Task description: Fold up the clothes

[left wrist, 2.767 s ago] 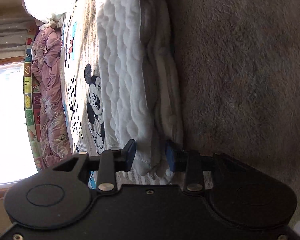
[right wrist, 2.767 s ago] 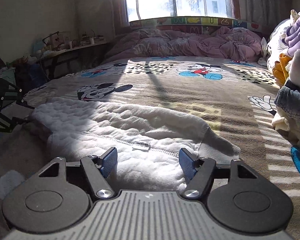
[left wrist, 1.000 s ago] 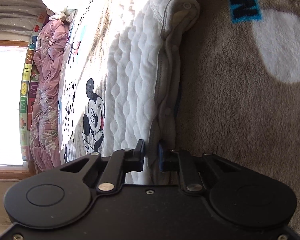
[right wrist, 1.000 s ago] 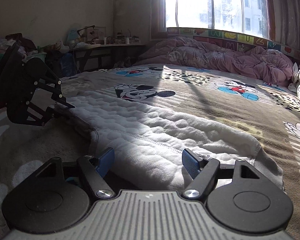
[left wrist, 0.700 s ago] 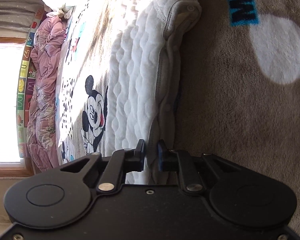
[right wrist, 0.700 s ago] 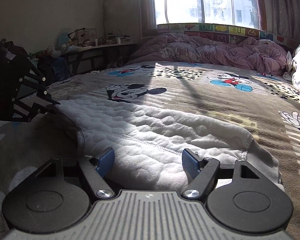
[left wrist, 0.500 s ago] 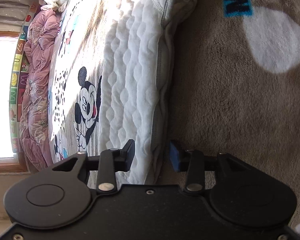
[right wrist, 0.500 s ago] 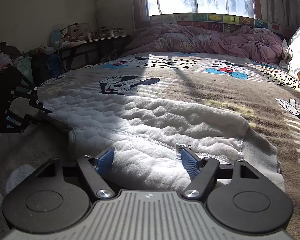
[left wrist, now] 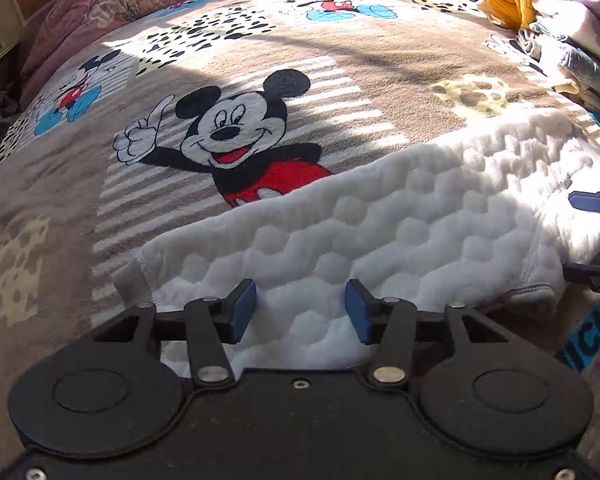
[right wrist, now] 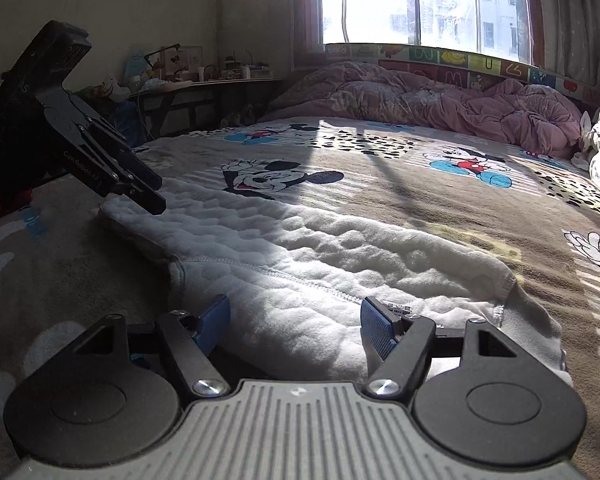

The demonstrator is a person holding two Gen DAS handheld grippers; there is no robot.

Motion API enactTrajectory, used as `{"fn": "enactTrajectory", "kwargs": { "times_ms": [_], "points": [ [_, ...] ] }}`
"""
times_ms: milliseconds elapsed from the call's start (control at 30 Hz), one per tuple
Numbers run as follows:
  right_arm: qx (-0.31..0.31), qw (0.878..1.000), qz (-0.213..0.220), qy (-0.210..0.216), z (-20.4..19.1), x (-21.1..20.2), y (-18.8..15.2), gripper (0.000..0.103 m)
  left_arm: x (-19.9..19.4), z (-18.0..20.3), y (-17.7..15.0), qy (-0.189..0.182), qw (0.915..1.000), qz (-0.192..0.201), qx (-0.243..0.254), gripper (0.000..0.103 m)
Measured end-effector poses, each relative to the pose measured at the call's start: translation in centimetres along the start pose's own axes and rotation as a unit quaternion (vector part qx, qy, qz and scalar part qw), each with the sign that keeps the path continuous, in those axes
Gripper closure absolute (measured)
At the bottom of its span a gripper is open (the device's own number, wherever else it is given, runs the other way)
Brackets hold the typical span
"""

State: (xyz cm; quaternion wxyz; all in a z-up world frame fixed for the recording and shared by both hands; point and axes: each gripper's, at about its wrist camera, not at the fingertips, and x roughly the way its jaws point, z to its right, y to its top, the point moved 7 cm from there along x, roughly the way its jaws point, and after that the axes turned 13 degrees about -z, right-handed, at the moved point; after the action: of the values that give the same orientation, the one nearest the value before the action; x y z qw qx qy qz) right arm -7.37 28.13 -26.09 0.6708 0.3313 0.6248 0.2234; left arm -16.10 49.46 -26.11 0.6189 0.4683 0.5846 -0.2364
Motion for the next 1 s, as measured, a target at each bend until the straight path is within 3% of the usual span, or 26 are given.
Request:
{"fn": "enactTrajectory", "kwargs": {
  "times_ms": [133, 200, 267, 333, 400, 500, 600, 633, 833, 1000],
  "points": [
    [0.009, 1.0, 0.002, 0.015, 0.5, -0.1, 0.1, 0.033, -3.2, -2.9, 1.2, 0.008, 0.9989, 0.041, -0.021, 0.039],
    [0.021, 0.999, 0.012, 0.023, 1.2, -0.9, 0.2, 0.033, -5.7, -5.8, 1.7, 0.028, 0.9951, 0.069, -0.064, 0.025],
    [0.033, 0.999, 0.022, 0.03, 1.9, -1.6, 0.4, 0.033, -7.6, -7.9, 1.8, 0.047, 0.9895, 0.091, -0.102, 0.0],
    [0.047, 0.998, 0.022, 0.024, 2.7, -1.9, 0.4, 0.033, -8.9, -9.3, 1.7, 0.064, 0.9835, 0.107, -0.132, 0.0],
    [0.059, 0.998, 0.021, 0.019, 3.6, -2.4, 0.1, 0.033, -9.1, -8.9, 1.5, 0.058, 0.9843, 0.112, -0.124, 0.0],
    [0.081, 0.996, 0.024, 0.005, 5.5, -3.7, -0.9, 0.033, -7.7, -6.8, 1.2, -0.001, 0.9883, 0.111, -0.104, 0.0],
    [0.103, 0.994, 0.026, -0.011, 7.6, -5.0, -1.9, 0.033, -5.9, -4.2, 1.2, -0.024, 0.9964, 0.053, -0.062, 0.004],
    [0.111, 0.993, 0.027, -0.016, 8.3, -5.5, -2.2, 0.033, -5.5, -3.2, 1.1, -0.006, 0.9978, 0.051, -0.041, 0.007],
    [0.165, 0.984, 0.025, -0.055, 12.9, -5.8, -3.7, 0.033, -5.4, 1.8, 2.1, 0.003, 0.9962, 0.074, 0.045, 0.007],
    [0.224, 0.974, 0.019, -0.02, 15.1, -4.9, -4.3, 0.038, -4.7, 5.8, 3.8, -0.025, 0.9922, 0.092, 0.08, 0.008]
  ]
}}
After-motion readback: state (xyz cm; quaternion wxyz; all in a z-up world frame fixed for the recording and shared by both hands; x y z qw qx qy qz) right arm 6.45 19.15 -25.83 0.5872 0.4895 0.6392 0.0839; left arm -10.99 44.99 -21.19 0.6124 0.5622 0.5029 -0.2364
